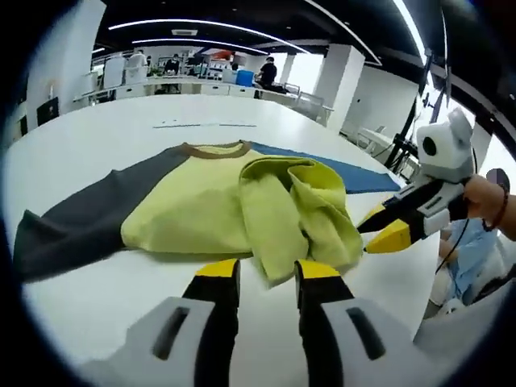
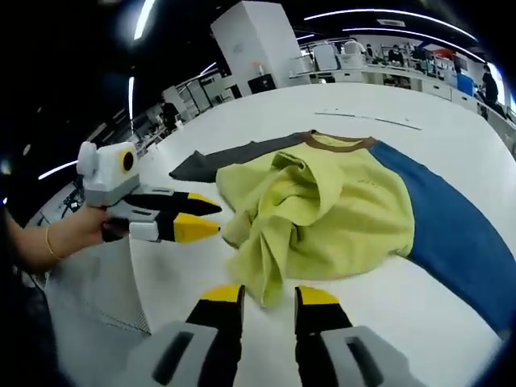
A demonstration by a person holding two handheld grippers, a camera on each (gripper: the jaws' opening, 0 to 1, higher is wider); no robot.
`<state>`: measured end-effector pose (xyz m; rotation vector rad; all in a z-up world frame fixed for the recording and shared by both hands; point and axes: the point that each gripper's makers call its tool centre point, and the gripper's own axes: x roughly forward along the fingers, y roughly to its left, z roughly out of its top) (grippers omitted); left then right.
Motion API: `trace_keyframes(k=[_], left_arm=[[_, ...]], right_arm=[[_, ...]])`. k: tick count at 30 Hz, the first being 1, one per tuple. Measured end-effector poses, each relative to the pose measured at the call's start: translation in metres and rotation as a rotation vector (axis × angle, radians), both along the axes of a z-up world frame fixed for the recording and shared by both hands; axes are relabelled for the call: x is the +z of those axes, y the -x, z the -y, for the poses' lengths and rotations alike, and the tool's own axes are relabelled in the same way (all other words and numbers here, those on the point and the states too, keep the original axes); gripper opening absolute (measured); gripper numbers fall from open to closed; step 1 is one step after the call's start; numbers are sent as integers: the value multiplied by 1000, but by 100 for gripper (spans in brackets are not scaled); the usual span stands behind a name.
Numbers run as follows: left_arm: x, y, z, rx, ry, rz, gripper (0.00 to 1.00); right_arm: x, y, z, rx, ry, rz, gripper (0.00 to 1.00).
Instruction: Fold the garment on the visible template until the final outline fits inside the template.
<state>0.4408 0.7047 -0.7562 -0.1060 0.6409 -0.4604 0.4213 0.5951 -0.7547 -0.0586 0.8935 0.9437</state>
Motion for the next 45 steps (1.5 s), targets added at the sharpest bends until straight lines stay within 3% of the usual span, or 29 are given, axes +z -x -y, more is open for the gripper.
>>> trace_keyframes(k=[10,17,23,28,36,45], left_arm=[[-5,-8,9,9,30,10,18],[-11,-12,8,40,54,-17,15],[-11,-17,13,14,46,-2,13],[-16,-19,12,17,26,-15,0],[-9,-15,7,31,45,-23,0],[21,-9,-10,18,22,29,0]], right_arm=[[-5,1,-3,-11,-32,-1,15],[-10,2,-7,-18,-37,-7,12],[-13,3,-6,-29,-44,-17,7],[-12,1,-5,-43,-69,-30,0],[-5,-4,-1,-63,-93,-16,0],[11,-7,13,-87,-108,15,0]])
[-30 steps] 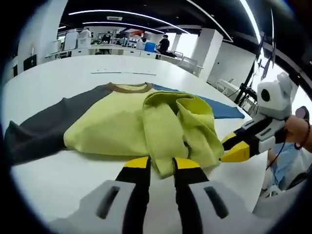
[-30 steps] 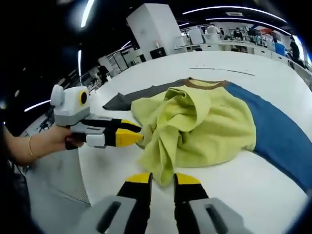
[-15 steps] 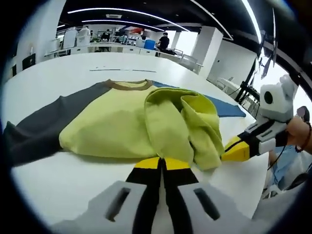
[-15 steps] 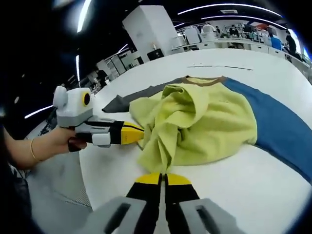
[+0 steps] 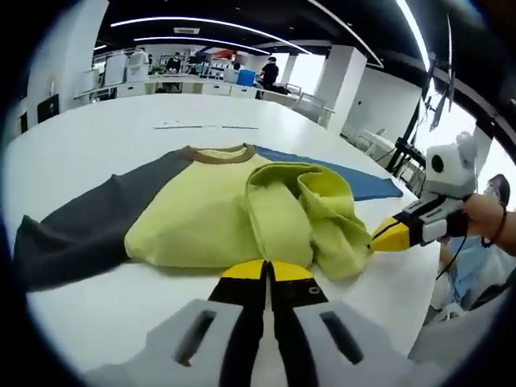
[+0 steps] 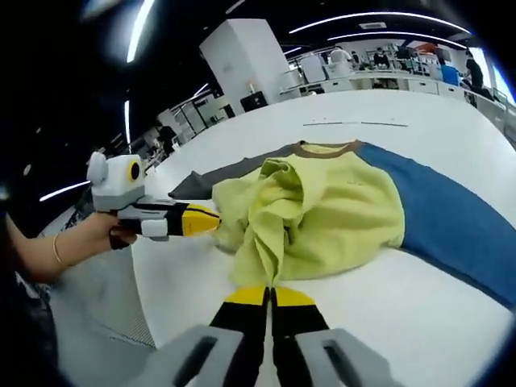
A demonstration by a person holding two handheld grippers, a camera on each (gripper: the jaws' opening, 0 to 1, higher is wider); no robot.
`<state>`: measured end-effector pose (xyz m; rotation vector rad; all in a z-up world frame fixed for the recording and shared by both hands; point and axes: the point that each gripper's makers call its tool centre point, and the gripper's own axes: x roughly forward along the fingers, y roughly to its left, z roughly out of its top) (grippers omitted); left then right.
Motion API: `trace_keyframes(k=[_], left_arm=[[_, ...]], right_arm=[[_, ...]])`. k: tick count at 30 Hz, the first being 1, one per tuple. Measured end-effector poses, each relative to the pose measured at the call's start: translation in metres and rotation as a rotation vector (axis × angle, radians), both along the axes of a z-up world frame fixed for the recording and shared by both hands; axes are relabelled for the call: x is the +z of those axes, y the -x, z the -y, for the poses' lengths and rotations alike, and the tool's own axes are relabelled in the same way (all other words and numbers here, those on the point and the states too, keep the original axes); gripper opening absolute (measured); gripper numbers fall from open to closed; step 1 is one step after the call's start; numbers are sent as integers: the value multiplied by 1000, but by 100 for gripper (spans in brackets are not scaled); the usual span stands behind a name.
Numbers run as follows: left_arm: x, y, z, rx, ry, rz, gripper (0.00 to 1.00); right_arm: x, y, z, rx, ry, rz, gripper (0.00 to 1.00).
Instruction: Fold the garment on the visible template until the final outline fits inside the template.
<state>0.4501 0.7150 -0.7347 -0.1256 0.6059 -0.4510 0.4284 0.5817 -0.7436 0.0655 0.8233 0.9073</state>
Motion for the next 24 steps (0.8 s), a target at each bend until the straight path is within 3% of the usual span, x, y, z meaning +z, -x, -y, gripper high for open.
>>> trace_keyframes(k=[7,13,19,24], left_arm=[[29,4,-22,26,-15,60,0],[52,17,-34,13,-78,113,0],[67,30,-51,32,-73,131,0],[68,45,-67,48,-92,120,0]], right_arm=[[18,-4,16,-31,-24,30,0],[36,0,26,-26,-37,63,0],[55,-3,44,-81,-68,89,0],[61,1,55,-95,-74,93,0]])
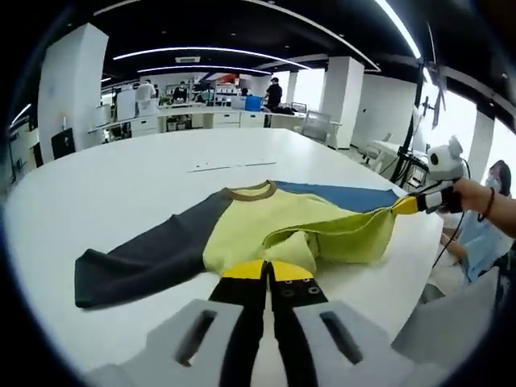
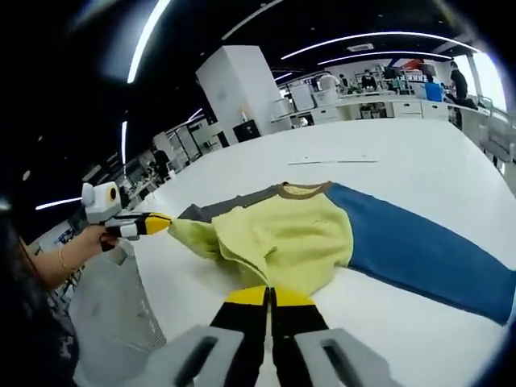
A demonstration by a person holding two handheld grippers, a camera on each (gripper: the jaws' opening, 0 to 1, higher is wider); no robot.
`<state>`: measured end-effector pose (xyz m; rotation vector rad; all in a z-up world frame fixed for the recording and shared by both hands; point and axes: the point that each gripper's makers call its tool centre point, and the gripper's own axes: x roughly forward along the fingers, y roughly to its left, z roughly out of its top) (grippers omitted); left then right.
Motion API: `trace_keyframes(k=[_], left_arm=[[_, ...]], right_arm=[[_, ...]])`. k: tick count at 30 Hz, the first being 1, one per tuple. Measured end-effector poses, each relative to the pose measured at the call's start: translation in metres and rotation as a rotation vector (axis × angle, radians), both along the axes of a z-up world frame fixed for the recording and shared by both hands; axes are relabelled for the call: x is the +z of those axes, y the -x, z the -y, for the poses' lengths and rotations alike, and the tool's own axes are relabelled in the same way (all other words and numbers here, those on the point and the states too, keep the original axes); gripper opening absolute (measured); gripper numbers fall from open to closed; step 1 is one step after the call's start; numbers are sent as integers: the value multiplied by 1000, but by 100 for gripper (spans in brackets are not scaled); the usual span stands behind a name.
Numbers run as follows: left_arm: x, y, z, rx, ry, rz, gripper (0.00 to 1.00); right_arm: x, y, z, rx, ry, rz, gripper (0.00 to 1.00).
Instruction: Fold the garment on the visible template until the final outline fits inside the template.
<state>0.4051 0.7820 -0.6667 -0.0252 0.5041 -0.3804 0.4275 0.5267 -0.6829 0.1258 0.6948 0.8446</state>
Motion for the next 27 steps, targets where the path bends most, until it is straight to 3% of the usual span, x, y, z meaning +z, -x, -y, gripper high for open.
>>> trace_keyframes(k=[5,20,24,27], left_arm=[[4,18,-9,1,-38,-12,0],[2,59,-53,68,-220,-37,0],[-6,69,-49,36,-236,-67,0],[-16,79,-47,-12,-311,-104,0]], right_arm=[[7,8,6,-5,-29,-17,0],[8,52,33,88,59,-16,0],[4,67,36,132,79,-32,0],[-1,79,34,174,105,-35,0]])
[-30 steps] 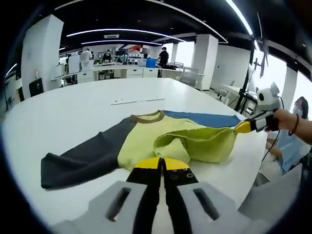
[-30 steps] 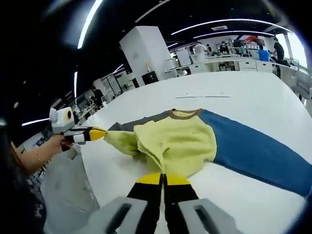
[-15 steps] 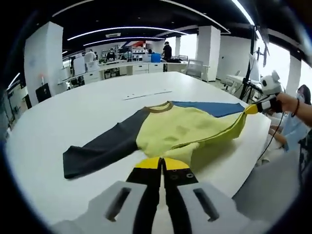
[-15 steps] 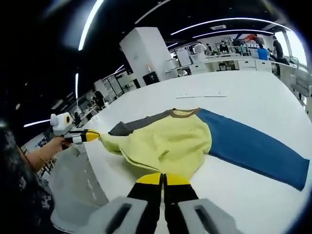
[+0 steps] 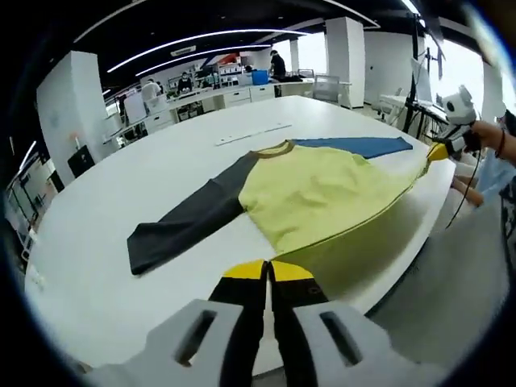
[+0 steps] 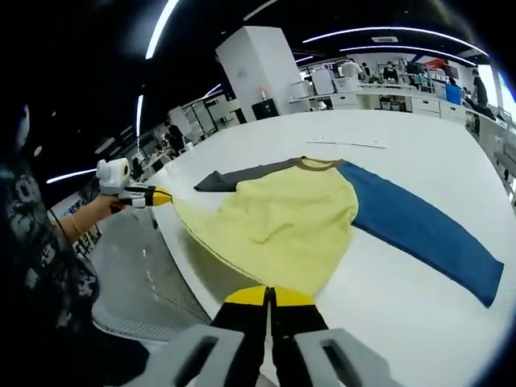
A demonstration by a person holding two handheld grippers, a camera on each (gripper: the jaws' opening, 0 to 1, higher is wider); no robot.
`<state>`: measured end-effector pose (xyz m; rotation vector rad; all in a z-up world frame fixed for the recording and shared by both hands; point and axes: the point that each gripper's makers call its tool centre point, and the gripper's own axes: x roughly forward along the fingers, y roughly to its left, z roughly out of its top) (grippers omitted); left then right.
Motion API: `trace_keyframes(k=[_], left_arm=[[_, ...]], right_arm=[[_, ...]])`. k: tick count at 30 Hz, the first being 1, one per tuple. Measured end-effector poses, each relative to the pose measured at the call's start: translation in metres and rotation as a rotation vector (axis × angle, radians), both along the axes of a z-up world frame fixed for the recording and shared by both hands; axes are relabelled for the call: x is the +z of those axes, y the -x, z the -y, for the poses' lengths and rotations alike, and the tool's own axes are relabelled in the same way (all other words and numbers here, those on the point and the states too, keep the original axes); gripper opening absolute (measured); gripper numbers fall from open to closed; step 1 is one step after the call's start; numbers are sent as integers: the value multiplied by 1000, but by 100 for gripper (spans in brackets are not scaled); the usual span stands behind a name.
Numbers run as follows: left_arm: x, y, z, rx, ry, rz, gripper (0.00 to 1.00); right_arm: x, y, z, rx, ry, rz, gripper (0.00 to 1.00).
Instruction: Fold the garment on the visible template until the final outline fits inside the template.
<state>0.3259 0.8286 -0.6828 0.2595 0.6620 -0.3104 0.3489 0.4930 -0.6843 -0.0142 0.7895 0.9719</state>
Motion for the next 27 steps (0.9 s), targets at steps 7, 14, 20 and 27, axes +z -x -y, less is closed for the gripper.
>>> trace_keyframes(k=[7,14,20,27], left_arm=[[-24,22,1,-22,-69,-119,0],[-43,35,11,-75,-106,-194,0],[-55,44,17,-62,-92,-265,0],[-58,49,22,-74,-71,-275,0]], right_arm=[[-20,23,3,16,37,-50,0],[-44,41,12,21,119,-77,0],[-57,44,16,20,162,-84,0],[-72,44,20,-6,182,-120,0]])
